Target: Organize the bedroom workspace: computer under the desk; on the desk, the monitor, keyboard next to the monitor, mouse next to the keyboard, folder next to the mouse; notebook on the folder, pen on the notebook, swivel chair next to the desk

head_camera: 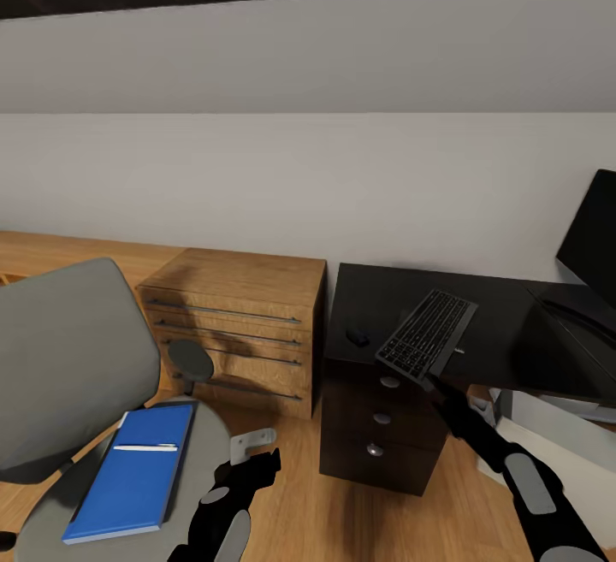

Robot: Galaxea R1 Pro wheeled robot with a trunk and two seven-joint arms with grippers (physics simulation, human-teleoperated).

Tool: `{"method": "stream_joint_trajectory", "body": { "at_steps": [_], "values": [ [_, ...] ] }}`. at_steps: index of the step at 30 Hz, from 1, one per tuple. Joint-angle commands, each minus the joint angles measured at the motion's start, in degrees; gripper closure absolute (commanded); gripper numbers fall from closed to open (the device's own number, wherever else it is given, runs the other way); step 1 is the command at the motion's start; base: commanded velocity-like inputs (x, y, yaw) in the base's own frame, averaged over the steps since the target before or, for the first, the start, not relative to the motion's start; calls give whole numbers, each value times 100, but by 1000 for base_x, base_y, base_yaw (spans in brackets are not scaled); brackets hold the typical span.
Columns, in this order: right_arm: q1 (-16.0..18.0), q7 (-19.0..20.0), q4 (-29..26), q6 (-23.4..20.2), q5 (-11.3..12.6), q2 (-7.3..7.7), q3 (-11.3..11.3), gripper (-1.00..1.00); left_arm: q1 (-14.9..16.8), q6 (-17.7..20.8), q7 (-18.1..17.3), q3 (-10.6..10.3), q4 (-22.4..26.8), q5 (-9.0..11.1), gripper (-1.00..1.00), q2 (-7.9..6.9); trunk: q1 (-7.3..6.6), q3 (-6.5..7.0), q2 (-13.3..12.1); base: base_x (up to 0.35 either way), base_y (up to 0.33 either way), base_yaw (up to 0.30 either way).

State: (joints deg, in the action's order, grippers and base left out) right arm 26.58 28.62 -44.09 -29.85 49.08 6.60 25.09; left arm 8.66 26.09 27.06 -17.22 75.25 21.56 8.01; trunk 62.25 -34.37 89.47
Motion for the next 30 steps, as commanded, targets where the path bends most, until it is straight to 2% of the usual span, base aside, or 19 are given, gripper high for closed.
{"method": "stream_joint_trajectory", "body": {
  "at_steps": [1,8,30],
  "values": [
    [5,-26,2,-48,31,-2,48,-100,4,10,54,-10,7,59,-100,-2,0,-6,3,0,0,0],
    [8,-158,5,-47,35,-6,198,-100,4,10,53,-11,7,59,-100,-2,0,-6,3,0,0,0],
    [13,-189,6,-48,31,-10,216,-100,4,10,53,-10,7,59,-100,-4,0,-6,3,47,37,0]
  ]
}}
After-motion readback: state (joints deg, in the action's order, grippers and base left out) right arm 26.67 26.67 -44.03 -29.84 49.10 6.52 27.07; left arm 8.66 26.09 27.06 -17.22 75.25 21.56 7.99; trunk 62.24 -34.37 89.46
